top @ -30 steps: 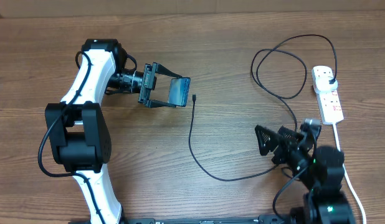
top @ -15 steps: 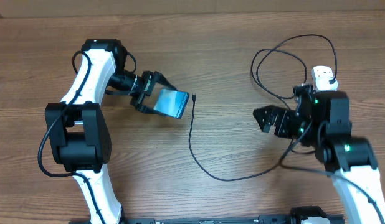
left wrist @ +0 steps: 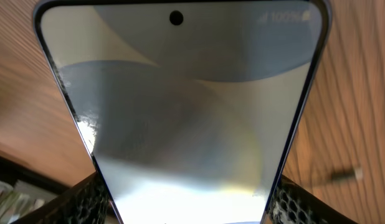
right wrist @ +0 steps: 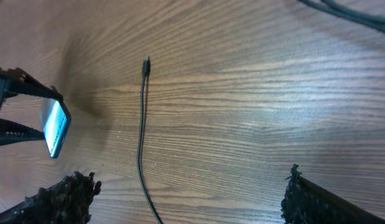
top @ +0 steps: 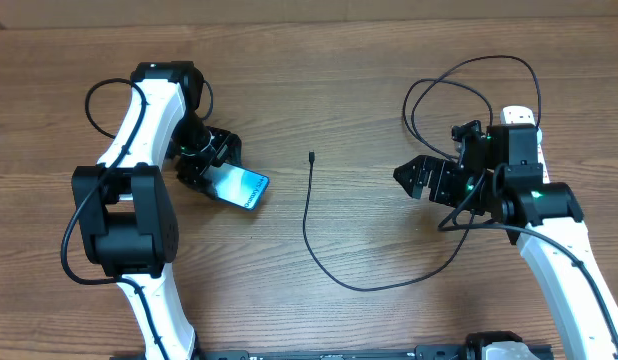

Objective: Plug charger to phone and switch on socket

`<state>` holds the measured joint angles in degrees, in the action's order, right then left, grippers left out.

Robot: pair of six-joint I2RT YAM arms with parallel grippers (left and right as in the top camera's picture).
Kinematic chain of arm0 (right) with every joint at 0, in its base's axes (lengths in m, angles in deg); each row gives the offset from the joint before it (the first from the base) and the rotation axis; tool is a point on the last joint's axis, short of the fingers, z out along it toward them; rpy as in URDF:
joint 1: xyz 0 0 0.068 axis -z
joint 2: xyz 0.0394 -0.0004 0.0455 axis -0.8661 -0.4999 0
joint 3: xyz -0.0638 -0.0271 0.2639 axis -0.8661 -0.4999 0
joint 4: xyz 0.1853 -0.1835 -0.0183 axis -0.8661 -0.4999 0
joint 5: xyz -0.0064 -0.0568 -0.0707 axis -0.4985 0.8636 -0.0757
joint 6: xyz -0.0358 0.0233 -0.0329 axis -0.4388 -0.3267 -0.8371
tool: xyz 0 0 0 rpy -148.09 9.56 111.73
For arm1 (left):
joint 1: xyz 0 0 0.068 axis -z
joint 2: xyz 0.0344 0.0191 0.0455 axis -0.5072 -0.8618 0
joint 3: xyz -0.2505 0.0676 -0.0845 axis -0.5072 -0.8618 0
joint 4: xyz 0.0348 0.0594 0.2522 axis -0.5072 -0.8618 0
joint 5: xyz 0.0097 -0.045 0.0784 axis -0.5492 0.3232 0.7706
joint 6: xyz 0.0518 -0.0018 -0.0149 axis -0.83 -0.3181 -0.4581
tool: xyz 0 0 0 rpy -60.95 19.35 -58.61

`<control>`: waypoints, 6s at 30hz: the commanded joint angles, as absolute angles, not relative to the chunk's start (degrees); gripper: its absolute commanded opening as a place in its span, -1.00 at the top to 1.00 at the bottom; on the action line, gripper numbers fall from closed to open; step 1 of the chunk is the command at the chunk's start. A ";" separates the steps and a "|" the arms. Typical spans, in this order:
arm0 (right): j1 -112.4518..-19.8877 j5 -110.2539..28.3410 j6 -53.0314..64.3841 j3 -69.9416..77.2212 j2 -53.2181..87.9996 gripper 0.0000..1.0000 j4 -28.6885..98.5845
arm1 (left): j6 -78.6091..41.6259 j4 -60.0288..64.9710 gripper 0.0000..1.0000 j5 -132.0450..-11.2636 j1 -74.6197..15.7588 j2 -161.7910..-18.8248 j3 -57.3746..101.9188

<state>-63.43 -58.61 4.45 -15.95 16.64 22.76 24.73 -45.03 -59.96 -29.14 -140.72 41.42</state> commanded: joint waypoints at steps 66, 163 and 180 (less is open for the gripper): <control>-82.38 -69.23 42.57 -3.08 -2.73 -0.37 58.85 | 34.30 -59.44 -0.07 -66.61 -26.99 -140.07 74.86; -81.09 -57.03 98.83 -3.02 -5.72 0.93 81.19 | 14.11 -27.51 -0.52 -90.06 -19.93 -140.09 74.86; -82.25 -56.75 105.78 -3.02 -5.72 0.93 84.97 | 23.16 -27.75 -0.03 -85.77 -19.89 -140.11 74.86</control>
<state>-81.90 -57.14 104.14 -4.65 -6.23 82.78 19.09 -27.96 -87.09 -19.96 -140.72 73.42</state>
